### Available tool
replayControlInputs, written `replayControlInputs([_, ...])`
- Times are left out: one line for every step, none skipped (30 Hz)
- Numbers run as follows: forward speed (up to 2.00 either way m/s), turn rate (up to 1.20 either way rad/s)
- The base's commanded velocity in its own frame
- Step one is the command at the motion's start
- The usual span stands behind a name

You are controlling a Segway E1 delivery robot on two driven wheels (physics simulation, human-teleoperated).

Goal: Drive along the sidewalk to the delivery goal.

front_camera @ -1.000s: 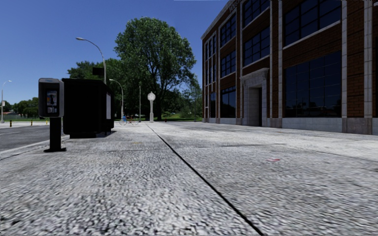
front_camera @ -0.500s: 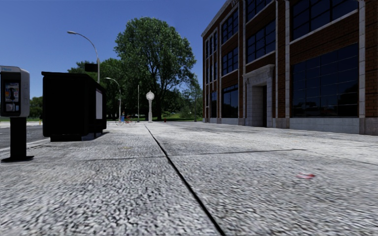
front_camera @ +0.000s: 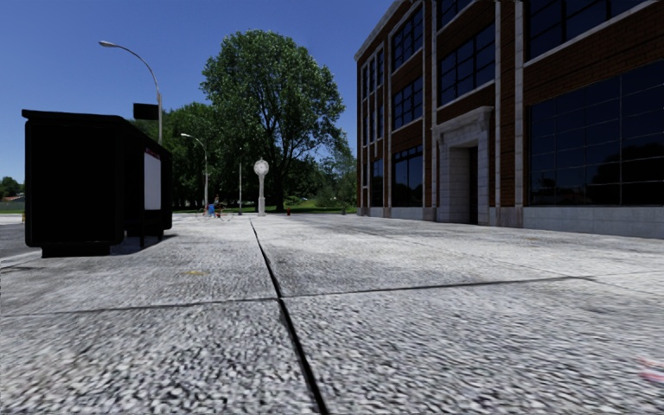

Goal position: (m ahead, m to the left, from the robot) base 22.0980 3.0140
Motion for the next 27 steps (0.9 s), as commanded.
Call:
replayControlInputs([2.0, 0.0])
replayControlInputs([2.0, 0.0])
replayControlInputs([2.0, 0.0])
replayControlInputs([2.0, 0.0])
replayControlInputs([2.0, 0.0])
replayControlInputs([2.0, 0.0])
replayControlInputs([2.0, 0.0])
replayControlInputs([2.0, 0.0])
replayControlInputs([2.0, 0.0])
replayControlInputs([2.0, 0.0])
replayControlInputs([2.0, 0.0])
replayControlInputs([2.0, 0.0])
replayControlInputs([2.0, 0.0])
replayControlInputs([2.0, 0.0])
replayControlInputs([2.0, 0.0])
replayControlInputs([2.0, 0.0])
replayControlInputs([2.0, 0.0])
replayControlInputs([2.0, 0.0])
replayControlInputs([2.0, 0.0])
replayControlInputs([2.0, 0.0])
replayControlInputs([2.0, 0.0])
replayControlInputs([2.0, 0.0])
replayControlInputs([2.0, 0.0])
replayControlInputs([2.0, 0.0])
replayControlInputs([2.0, 0.0])
replayControlInputs([2.0, 0.0])
replayControlInputs([2.0, 0.0])
